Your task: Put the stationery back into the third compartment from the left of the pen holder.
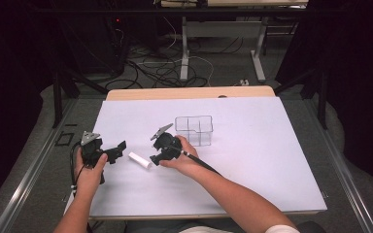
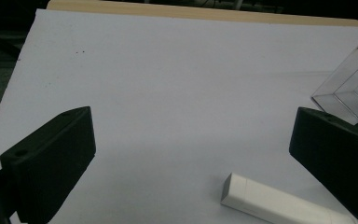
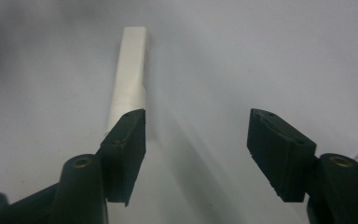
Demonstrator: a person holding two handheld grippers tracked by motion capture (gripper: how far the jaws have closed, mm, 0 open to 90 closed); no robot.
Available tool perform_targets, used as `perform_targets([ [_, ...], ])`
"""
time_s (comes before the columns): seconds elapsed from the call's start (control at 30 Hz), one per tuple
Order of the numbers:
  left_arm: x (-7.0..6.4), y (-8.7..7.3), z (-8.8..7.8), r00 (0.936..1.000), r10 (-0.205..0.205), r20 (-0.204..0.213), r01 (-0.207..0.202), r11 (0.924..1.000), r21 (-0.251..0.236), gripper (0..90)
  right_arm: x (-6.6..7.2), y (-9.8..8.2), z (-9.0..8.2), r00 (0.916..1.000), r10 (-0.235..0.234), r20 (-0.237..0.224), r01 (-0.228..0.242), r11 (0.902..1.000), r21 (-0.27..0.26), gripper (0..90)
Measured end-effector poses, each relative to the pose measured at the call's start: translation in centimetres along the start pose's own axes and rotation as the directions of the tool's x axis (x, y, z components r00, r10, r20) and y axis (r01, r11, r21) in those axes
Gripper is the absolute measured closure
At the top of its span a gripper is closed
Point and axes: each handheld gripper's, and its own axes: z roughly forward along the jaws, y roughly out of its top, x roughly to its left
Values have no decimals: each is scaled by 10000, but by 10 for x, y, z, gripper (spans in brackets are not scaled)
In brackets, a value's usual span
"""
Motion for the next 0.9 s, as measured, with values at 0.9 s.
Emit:
perform_targets([
  [0.9,1,0,0,10000,-17,57,17,10000,-7,2,17,23,24,9885,828,-1264,-690,9915,1099,573],
])
